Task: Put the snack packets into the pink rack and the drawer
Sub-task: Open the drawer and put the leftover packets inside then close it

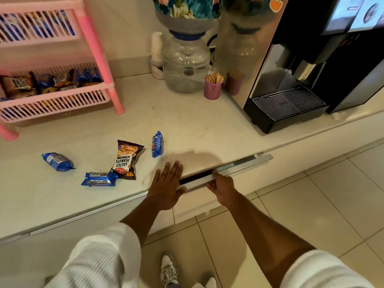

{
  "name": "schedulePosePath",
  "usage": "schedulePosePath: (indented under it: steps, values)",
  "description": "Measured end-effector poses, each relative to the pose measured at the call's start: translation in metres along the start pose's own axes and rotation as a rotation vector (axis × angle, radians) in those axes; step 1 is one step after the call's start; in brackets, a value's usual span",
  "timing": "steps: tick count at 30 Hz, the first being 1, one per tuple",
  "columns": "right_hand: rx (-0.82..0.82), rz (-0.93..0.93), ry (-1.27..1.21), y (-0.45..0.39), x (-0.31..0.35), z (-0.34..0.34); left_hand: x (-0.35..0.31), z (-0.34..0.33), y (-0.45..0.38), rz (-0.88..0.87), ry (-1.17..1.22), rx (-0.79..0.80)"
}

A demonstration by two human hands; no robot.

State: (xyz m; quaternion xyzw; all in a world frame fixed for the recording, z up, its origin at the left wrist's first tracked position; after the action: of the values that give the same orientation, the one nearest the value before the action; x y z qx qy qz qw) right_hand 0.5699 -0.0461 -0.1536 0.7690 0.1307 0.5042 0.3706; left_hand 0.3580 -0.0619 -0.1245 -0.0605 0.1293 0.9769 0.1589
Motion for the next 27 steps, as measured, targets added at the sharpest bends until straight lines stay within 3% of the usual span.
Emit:
schedulePosePath:
  steps: [7, 9, 12, 15, 18, 22, 27]
  values:
    - [0.017, 0.005, 0.254, 0.02, -0.014, 0.045, -0.04, -0.01, 0.018, 0.164, 0.145, -0.11]
    - [0.008, 0.044, 0.458, 0.026, -0.016, 0.059, -0.058, -0.013, 0.023, 0.141, 0.215, -0.148]
    - [-0.14, 0.277, 0.981, 0.037, 0.001, 0.086, -0.081, -0.019, 0.028, 0.057, 0.294, -0.198]
    - [-0.252, 0.639, 1.216, 0.052, 0.03, 0.094, -0.088, -0.026, 0.032, 0.02, 0.371, -0.21]
    - [-0.081, 0.906, 1.49, 0.052, 0.047, 0.089, -0.091, -0.033, 0.034, 0.038, 0.531, -0.147]
    - [0.165, 0.857, 1.619, 0.045, 0.048, 0.109, -0.089, -0.036, 0.039, 0.119, 0.622, -0.102]
    - [0.238, 0.88, 1.603, 0.054, 0.047, 0.124, -0.097, -0.039, 0.045, 0.085, 0.651, 0.012]
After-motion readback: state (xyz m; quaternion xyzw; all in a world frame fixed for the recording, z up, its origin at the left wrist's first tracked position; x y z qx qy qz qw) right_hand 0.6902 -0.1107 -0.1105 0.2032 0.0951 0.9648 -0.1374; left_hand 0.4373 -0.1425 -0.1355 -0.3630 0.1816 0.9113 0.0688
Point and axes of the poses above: each hand's wrist, its own y-axis away from the middle knuckle, its own z-axis out of the back of the hand, x = y × z, the point moved 5 cm from there along -y, towards the middle knuckle, and after that the axes turned 3 degrees about x, right-handed, at the moved point
